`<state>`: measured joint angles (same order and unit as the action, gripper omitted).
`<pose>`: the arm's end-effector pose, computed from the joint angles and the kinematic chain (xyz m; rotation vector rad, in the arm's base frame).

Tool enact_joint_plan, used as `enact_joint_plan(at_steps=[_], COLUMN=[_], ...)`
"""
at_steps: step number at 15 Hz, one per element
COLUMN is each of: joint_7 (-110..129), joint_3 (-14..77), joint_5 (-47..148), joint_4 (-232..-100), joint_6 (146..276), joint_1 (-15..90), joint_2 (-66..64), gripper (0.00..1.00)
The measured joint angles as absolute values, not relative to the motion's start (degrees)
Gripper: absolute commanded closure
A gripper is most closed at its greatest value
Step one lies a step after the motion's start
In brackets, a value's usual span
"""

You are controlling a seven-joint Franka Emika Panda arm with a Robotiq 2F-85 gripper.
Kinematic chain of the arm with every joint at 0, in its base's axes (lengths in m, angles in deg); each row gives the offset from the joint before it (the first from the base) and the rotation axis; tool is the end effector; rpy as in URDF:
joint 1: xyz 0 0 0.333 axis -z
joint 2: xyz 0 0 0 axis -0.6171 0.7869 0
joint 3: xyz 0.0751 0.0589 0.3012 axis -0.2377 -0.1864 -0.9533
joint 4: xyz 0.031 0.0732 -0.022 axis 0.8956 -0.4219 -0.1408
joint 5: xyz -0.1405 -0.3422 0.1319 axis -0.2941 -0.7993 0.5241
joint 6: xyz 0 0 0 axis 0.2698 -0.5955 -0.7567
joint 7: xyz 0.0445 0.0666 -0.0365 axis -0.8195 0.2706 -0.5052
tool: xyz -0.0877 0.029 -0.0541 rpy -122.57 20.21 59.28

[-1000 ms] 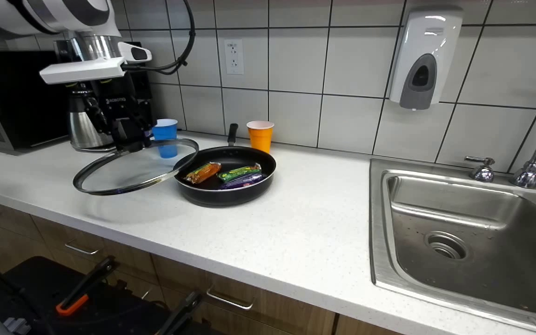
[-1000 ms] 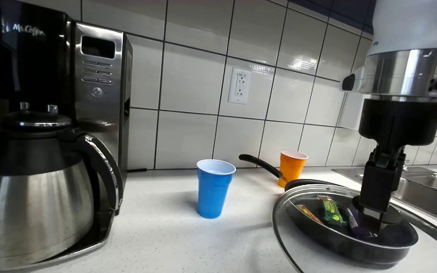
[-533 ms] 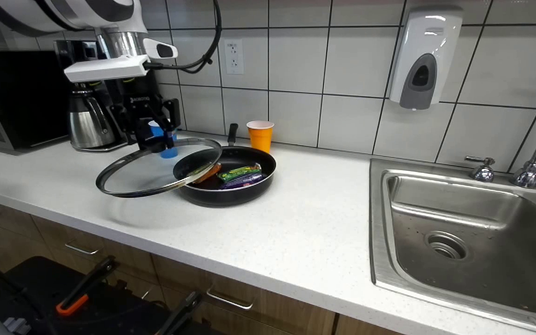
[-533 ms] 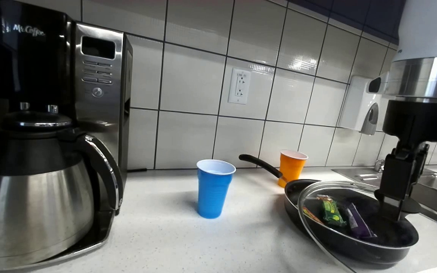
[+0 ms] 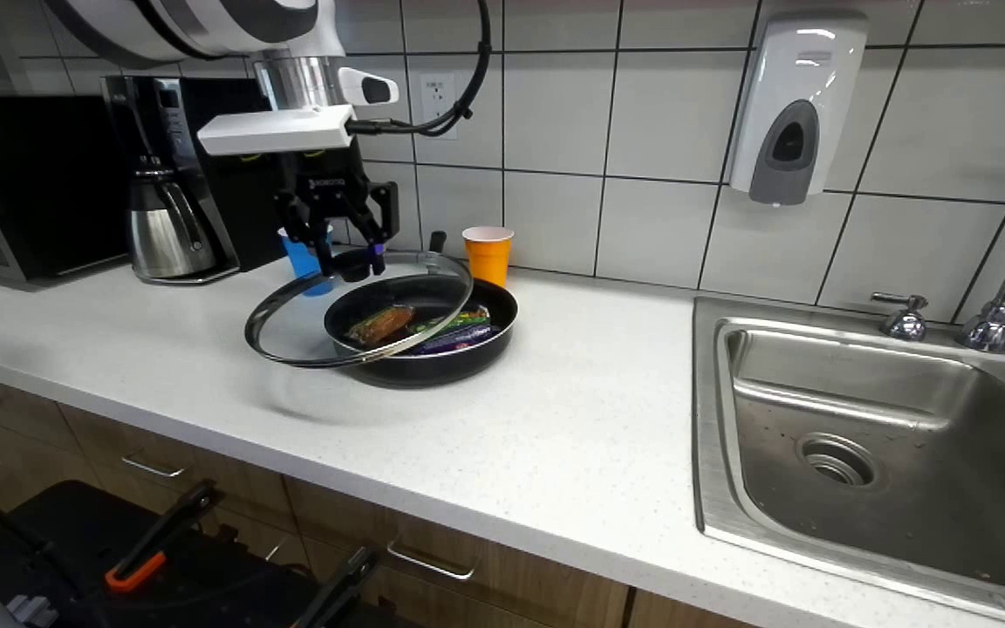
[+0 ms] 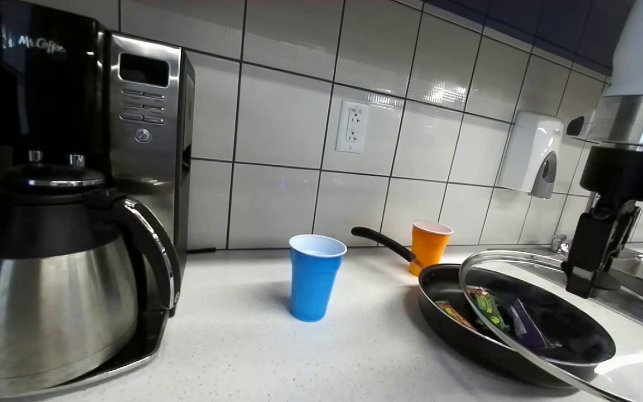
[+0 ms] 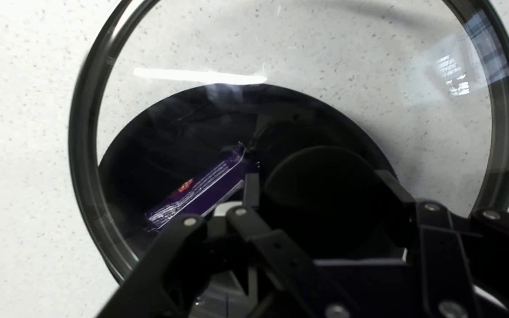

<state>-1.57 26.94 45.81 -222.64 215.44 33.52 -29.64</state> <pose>0.4280 0.0402 0.3322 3.0156 0.4672 0.0633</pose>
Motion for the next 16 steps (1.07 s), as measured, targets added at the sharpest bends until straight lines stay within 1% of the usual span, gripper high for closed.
enact_joint_plan(at_steps=[7,16], joint_7=[-7.17,-16.78], joint_3=[30.59,30.8], joint_5=[47.63,56.31], joint_4=[-222.04,-215.93], joint_6=[222.9,227.45], joint_1=[34.89,34.72], joint_2=[-27.3,-19.31], gripper=[0.61,0.61])
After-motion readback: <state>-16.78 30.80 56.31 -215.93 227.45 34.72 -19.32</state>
